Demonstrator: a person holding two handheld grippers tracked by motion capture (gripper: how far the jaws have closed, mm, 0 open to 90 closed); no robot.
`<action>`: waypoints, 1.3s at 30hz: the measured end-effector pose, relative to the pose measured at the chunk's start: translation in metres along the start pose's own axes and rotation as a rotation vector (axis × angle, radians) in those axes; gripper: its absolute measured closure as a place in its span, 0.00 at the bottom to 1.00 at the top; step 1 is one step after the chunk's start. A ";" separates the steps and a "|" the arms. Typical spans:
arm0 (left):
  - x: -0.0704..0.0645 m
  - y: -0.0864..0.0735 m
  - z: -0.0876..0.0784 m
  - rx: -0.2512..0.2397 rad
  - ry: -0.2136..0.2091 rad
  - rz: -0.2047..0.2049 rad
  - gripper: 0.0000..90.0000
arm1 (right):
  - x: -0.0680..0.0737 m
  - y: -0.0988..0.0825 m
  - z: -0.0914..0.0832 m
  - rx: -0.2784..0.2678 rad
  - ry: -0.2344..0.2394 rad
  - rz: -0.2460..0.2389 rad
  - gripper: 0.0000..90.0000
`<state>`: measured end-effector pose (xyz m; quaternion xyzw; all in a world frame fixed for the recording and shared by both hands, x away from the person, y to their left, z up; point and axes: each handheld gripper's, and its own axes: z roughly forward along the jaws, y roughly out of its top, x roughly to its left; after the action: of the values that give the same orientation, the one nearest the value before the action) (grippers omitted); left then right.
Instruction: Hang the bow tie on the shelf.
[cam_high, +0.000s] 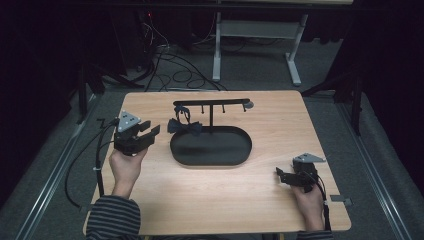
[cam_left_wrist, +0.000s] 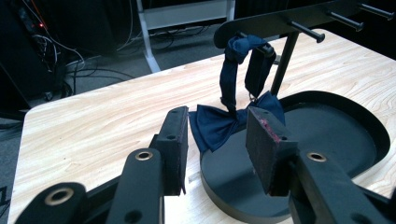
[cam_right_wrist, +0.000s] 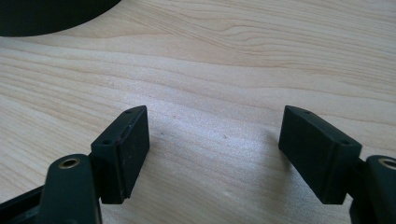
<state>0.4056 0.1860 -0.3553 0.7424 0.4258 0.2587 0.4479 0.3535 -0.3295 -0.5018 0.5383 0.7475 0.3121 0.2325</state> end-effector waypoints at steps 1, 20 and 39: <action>0.000 -0.001 0.000 0.002 0.001 -0.001 0.66 | 0.000 0.000 0.000 0.000 0.000 0.000 0.29; -0.005 -0.022 -0.009 0.019 0.033 0.004 0.66 | 0.000 0.000 0.000 0.000 0.000 -0.001 0.29; 0.001 -0.042 -0.018 0.042 0.056 -0.029 0.65 | 0.000 0.000 0.000 0.000 -0.001 -0.001 0.29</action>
<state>0.3760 0.2047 -0.3842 0.7377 0.4544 0.2639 0.4238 0.3535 -0.3294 -0.5019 0.5380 0.7478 0.3117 0.2330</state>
